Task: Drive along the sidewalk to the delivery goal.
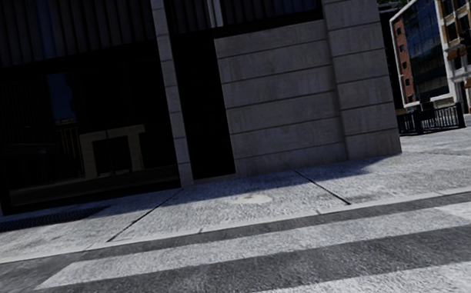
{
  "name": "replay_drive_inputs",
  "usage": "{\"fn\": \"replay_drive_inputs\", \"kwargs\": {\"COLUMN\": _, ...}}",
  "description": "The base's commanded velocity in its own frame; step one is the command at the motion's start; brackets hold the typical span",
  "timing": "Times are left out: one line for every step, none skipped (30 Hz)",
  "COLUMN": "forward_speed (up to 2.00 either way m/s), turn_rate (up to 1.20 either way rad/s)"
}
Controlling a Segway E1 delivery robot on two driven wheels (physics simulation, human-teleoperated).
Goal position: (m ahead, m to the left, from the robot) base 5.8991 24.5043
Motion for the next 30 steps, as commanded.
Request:
{"fn": "replay_drive_inputs", "kwargs": {"forward_speed": 2.00, "turn_rate": 0.00}}
{"fn": "replay_drive_inputs", "kwargs": {"forward_speed": 2.00, "turn_rate": 0.00}}
{"fn": "replay_drive_inputs", "kwargs": {"forward_speed": 2.00, "turn_rate": 0.00}}
{"fn": "replay_drive_inputs", "kwargs": {"forward_speed": 2.00, "turn_rate": 0.00}}
{"fn": "replay_drive_inputs", "kwargs": {"forward_speed": 2.00, "turn_rate": 0.00}}
{"fn": "replay_drive_inputs", "kwargs": {"forward_speed": 2.00, "turn_rate": 0.00}}
{"fn": "replay_drive_inputs", "kwargs": {"forward_speed": 2.00, "turn_rate": 0.00}}
{"fn": "replay_drive_inputs", "kwargs": {"forward_speed": 2.00, "turn_rate": 0.00}}
{"fn": "replay_drive_inputs", "kwargs": {"forward_speed": 2.00, "turn_rate": 0.00}}
{"fn": "replay_drive_inputs", "kwargs": {"forward_speed": 2.00, "turn_rate": 0.00}}
{"fn": "replay_drive_inputs", "kwargs": {"forward_speed": 2.00, "turn_rate": 0.00}}
{"fn": "replay_drive_inputs", "kwargs": {"forward_speed": 2.00, "turn_rate": 0.00}}
{"fn": "replay_drive_inputs", "kwargs": {"forward_speed": 2.00, "turn_rate": 0.00}}
{"fn": "replay_drive_inputs", "kwargs": {"forward_speed": 2.00, "turn_rate": 0.00}}
{"fn": "replay_drive_inputs", "kwargs": {"forward_speed": 2.00, "turn_rate": 0.00}}
{"fn": "replay_drive_inputs", "kwargs": {"forward_speed": 2.00, "turn_rate": 0.00}}
{"fn": "replay_drive_inputs", "kwargs": {"forward_speed": 2.00, "turn_rate": 0.00}}
{"fn": "replay_drive_inputs", "kwargs": {"forward_speed": 2.00, "turn_rate": 0.00}}
{"fn": "replay_drive_inputs", "kwargs": {"forward_speed": 2.00, "turn_rate": 0.00}}
{"fn": "replay_drive_inputs", "kwargs": {"forward_speed": 2.00, "turn_rate": 0.00}}
{"fn": "replay_drive_inputs", "kwargs": {"forward_speed": 2.00, "turn_rate": 0.00}}
{"fn": "replay_drive_inputs", "kwargs": {"forward_speed": 2.00, "turn_rate": 0.00}}
{"fn": "replay_drive_inputs", "kwargs": {"forward_speed": 2.00, "turn_rate": 0.00}}
{"fn": "replay_drive_inputs", "kwargs": {"forward_speed": 2.00, "turn_rate": 0.00}}
{"fn": "replay_drive_inputs", "kwargs": {"forward_speed": 2.00, "turn_rate": 0.00}}
{"fn": "replay_drive_inputs", "kwargs": {"forward_speed": 2.00, "turn_rate": 0.00}}
{"fn": "replay_drive_inputs", "kwargs": {"forward_speed": 2.00, "turn_rate": 0.00}}
{"fn": "replay_drive_inputs", "kwargs": {"forward_speed": 2.00, "turn_rate": 0.00}}
{"fn": "replay_drive_inputs", "kwargs": {"forward_speed": 1.95, "turn_rate": 0.00}}
{"fn": "replay_drive_inputs", "kwargs": {"forward_speed": 1.95, "turn_rate": 0.00}}
